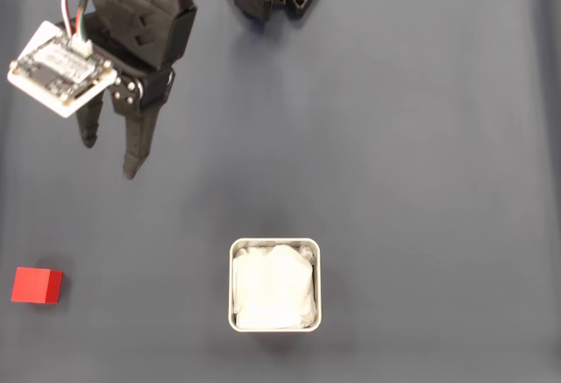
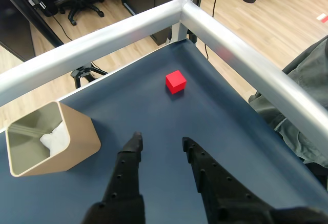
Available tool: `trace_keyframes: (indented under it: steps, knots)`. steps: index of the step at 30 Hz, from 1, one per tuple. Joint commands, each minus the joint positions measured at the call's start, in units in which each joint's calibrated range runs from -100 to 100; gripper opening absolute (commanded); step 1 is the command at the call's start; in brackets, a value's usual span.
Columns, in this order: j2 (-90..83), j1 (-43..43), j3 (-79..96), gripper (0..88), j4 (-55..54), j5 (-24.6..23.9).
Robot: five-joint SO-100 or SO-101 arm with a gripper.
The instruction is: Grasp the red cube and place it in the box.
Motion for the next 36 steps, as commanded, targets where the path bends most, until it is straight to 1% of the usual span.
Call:
trace_keyframes:
  steps: [1, 6, 14, 29, 36]
  knots:
    - [1.49, 0.86, -2.97, 21.2, -4.51, 0.68]
    - [5.3, 1.0, -3.97, 24.5, -7.87, 0.98]
    - [12.23, 1.35, -8.08, 27.3, -9.51, 0.83]
    - [24.19, 3.34, -15.47, 30.3, -15.09, 1.47]
    - [30.09, 4.34, -20.3, 31.3, -15.91, 1.56]
